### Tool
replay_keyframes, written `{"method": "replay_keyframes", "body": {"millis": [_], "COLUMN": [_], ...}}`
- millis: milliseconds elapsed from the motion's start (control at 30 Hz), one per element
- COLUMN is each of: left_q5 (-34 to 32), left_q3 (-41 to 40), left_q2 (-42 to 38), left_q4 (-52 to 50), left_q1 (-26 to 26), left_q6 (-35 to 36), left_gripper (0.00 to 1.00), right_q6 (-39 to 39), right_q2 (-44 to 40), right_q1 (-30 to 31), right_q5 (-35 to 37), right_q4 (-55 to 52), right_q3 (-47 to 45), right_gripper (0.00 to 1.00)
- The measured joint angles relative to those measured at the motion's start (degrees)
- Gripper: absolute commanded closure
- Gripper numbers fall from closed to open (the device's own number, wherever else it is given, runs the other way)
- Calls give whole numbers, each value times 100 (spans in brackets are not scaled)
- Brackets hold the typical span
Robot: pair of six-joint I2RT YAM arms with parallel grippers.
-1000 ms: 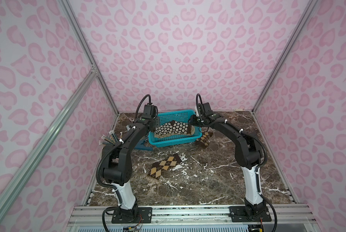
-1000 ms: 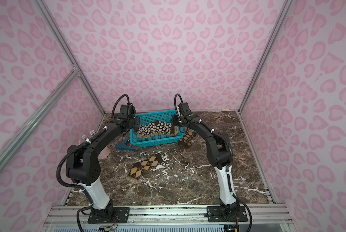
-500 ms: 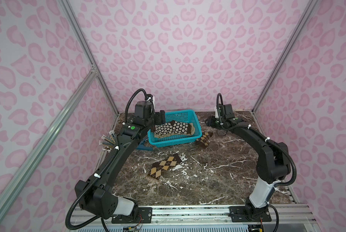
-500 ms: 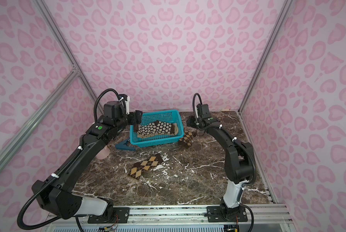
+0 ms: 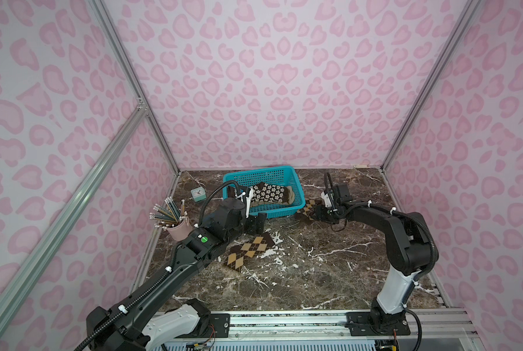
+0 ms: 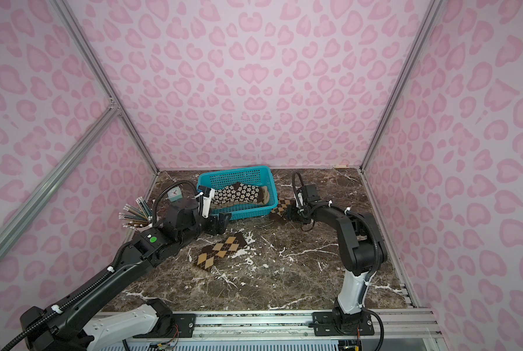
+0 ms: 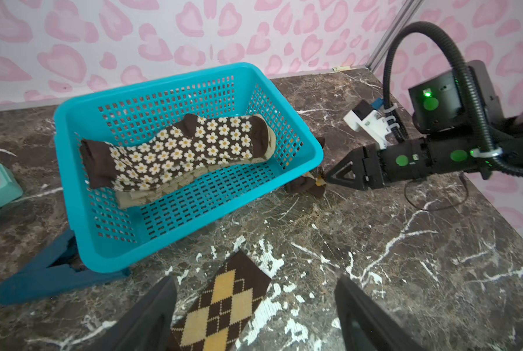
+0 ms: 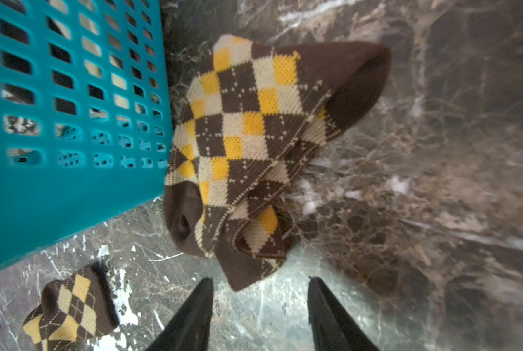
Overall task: Place the socks together as a pair
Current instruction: Flatten out the sock at the center of the board.
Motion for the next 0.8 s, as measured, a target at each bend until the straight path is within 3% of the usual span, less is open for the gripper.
{"method": "replay_keyframes", "body": {"millis": [100,300,467,800], "left_q5": [-63,-201,-323,-511], "left_q3": [-234,-627,-717,-601], "left_q2": [-103,-431,-704,-1058], "left_q4": [-7,-26,-131,-468], "left_q1": [-173,-315,-319,-319], "left_q6": [-125,-328,-439,-437], "left_gripper": [17,17,18,17], "right_q6": [0,2,13,81], "right_q2": [173,413,170,-2321], "right_q1": [2,11,4,0], "right_q5": [20,111,90,11], "right_q4": [225,732,1086,942], "right_q3": [-31,-44,-365,-1045], "right_gripper": [61,99,100,100]}}
